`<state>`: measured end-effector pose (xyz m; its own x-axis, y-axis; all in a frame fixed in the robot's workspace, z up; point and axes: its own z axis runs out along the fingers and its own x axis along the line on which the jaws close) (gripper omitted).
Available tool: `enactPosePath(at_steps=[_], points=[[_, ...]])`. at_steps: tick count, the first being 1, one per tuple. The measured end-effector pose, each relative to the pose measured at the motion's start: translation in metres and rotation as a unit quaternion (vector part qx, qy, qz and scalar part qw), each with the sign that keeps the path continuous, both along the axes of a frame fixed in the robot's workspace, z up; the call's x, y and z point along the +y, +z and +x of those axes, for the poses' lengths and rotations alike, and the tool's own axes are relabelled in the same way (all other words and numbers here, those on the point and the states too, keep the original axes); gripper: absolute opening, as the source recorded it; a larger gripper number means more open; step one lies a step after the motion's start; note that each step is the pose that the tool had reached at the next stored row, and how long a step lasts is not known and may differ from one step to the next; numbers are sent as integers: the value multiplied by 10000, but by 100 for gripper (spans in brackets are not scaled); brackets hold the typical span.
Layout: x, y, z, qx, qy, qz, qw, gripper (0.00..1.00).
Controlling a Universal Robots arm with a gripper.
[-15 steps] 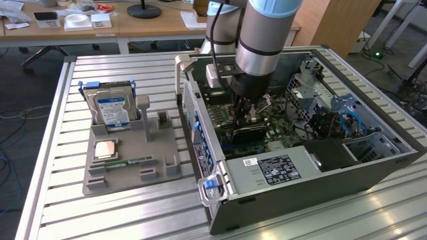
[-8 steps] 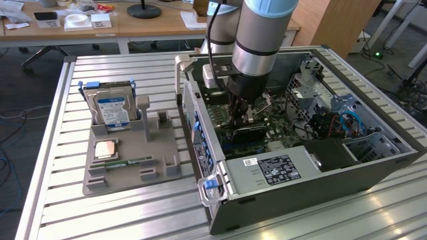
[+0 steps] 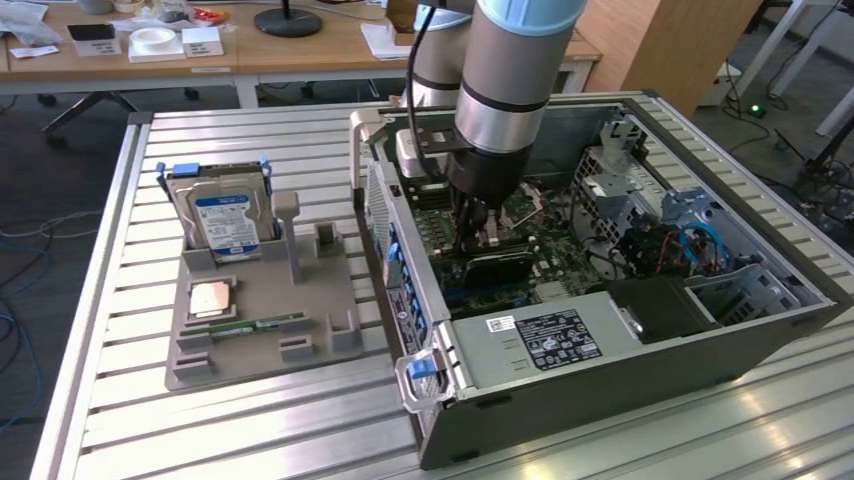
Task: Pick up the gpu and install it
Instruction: 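Press down on the gpu until it lock into place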
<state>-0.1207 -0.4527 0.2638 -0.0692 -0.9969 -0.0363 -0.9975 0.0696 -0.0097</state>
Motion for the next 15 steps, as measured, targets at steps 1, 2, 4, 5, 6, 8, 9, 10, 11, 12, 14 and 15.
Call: enactPosePath(at_steps=[1,2,4,5,6,8,9,10,11,12,14,15], points=[[0,0,-13,0,0,0,10000,11],[0,0,-27,0,0,0,10000,11],[0,0,-47,0,0,0,10000,11],[0,0,-55,-1,0,0,10000,11],[0,0,-65,0,0,0,10000,11],[0,0,-86,-1,0,0,10000,11],[0,-1,-98,-1,0,0,10000,11],[0,-2,-108,-1,0,0,10000,11],[0,-4,-118,-1,0,2,10000,11],[1,-5,-125,-1,0,1,10000,11],[1,-5,-134,0,0,0,10000,11],[0,-5,-134,0,0,0,10000,11]])
